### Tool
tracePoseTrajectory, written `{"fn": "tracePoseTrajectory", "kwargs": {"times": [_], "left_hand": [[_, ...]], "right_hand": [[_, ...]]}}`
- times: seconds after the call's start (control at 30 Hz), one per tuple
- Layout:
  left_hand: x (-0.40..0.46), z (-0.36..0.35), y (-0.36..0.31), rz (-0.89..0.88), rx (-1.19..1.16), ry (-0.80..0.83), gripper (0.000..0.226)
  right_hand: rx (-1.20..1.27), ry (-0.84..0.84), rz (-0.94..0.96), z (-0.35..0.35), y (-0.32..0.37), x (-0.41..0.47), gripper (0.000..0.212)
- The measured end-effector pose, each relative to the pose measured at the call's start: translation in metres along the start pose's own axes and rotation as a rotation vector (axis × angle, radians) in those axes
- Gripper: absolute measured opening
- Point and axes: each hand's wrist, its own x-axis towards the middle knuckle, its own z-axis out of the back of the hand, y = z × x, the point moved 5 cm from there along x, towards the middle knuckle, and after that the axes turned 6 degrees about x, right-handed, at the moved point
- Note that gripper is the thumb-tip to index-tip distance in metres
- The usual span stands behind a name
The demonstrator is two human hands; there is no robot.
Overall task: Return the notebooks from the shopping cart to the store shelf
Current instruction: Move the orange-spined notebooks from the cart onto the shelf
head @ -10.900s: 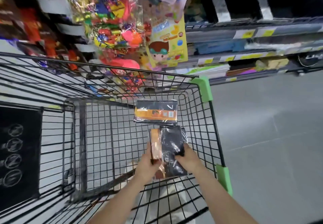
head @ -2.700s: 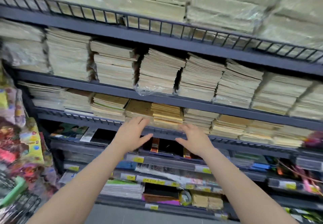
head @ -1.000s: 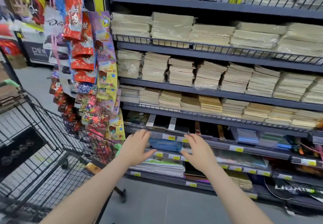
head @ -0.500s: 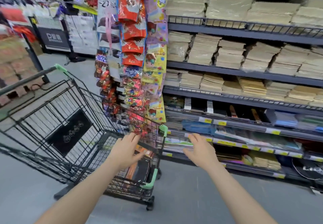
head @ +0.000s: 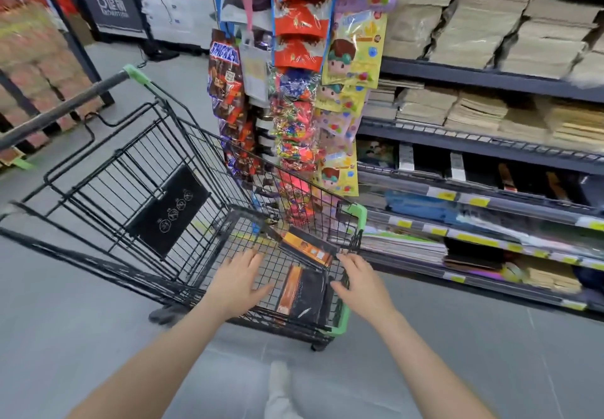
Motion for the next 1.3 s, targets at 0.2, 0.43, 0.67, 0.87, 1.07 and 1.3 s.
{"fn": "tracePoseTrajectory", "kwargs": {"times": [0.2, 0.43, 0.67, 0.87, 1.07, 1.3], "left_hand": [[0.045, -0.032, 0.037, -0.009, -0.079, 0.047, 0.062], [0.124, -0.07, 0.069, -0.044, -0.065, 0.239, 0.06], [0.175, -0.114, 0.075, -0.021, -0.097, 0.356, 0.063], [0.167, -0.204, 0.037, -0.061, -0.165, 0.668, 0.071], [0.156, -0.264, 0.011, -0.087, -0.239, 0.819, 0.096], [0.152, -0.258, 0.004, -0.026, -0.645, 0.751, 0.097]], "right_hand": [[0.084, 0.082, -0.078, -0.056, -0.003, 0.06, 0.06], [0.255, 0.16, -0.282, -0.105, -0.022, 0.113, 0.059], [0.473, 0.179, -0.53, -0.147, -0.057, 0.138, 0.062], [0.515, 0.159, -0.742, -0.2, -0.09, 0.146, 0.063], [0.649, 0.112, -0.895, -0.252, -0.103, 0.143, 0.073], [0.624, 0.06, -0.902, -0.245, -0.097, 0.141, 0.073]]}}
